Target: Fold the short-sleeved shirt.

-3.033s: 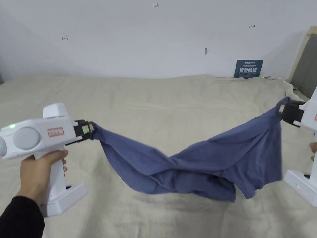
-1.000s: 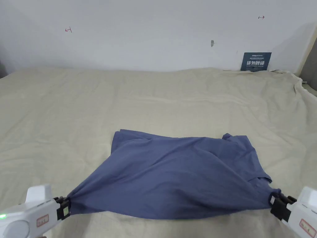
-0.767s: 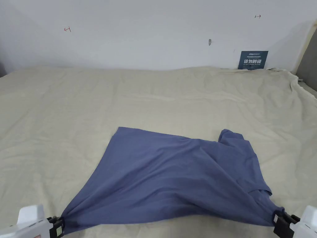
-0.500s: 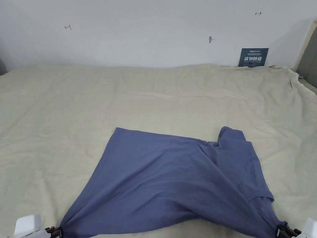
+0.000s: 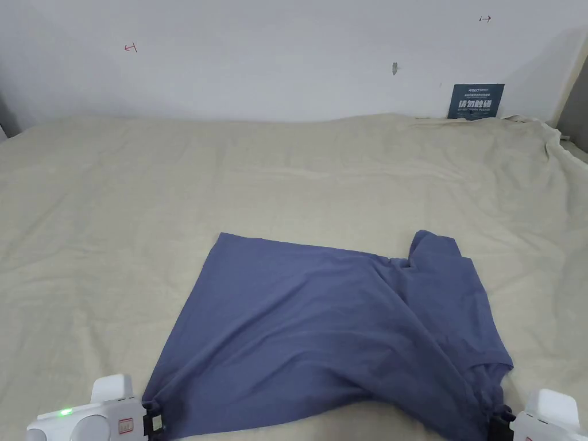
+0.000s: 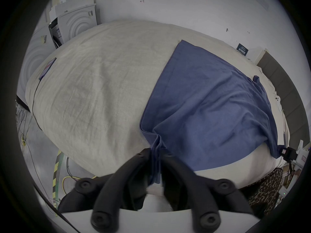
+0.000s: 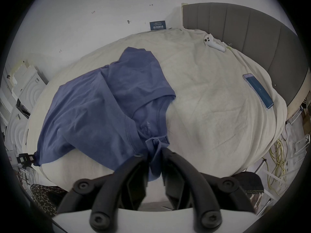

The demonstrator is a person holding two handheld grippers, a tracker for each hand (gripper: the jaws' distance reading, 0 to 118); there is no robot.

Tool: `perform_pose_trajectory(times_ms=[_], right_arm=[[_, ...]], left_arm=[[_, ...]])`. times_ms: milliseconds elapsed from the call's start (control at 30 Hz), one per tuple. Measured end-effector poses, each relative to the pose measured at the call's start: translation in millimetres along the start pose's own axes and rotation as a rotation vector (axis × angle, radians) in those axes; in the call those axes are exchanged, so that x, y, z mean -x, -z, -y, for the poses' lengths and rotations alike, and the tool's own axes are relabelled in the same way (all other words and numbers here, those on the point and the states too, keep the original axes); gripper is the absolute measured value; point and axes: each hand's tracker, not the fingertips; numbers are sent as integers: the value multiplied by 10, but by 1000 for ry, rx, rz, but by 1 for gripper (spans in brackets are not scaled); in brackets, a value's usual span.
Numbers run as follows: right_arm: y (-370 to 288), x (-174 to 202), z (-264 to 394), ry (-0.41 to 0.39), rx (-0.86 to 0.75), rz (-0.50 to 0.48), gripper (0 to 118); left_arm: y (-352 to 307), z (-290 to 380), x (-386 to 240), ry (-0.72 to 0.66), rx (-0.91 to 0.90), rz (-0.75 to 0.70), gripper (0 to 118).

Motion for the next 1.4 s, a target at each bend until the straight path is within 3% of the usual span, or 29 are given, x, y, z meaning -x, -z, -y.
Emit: perform_pose_trajectory(times_ms=[100,133,167,467,567,633,700,767,867,900,1000,1333,1367,1400], right_arm=[[-154,40,-105,-13,-46,7,89],[-219,62,-145,-15,-78,11,99],[-301,86,-188,-20,-126,5,102],[-814,134,-649,-86,-391,-35,102],[-929,166,-802,-97,-445,-50,102],[-946,201,-886,-110,-483,-44,99],[-909,202,-996,-119,-508,-31,86],[-820,165,-1103,-124,-531,-35,82],[-725,215,-1249,-113,-541,-35,24],[-673,212,-1296,-103,-546,-38,4],[-534,224,-1432,-96,-554,-37,0],[76,181,-1809,-101,-525,-7,0],[136,179,-1828,-101,-518,-5,0],[195,185,-1841,-101,-510,-1,0]], left_arm=[[-92,-63,-75,6,-19,2,95],[-139,-85,-102,13,-37,5,107],[-193,-114,-130,25,-72,14,113],[-710,-526,-414,43,-300,68,114],[-812,-756,-565,74,-352,79,105],[-858,-904,-676,102,-414,98,85],[-881,-1074,-814,132,-455,117,70],[-871,-1222,-944,174,-494,129,66],[-768,-1468,-1133,220,-520,142,10],[-707,-1560,-1180,225,-515,129,0],[-479,-1854,-1274,221,-500,188,0],[852,-2972,-1522,283,-272,136,0],[1001,-3071,-1541,291,-227,131,3],[1147,-3165,-1555,290,-190,131,15]])
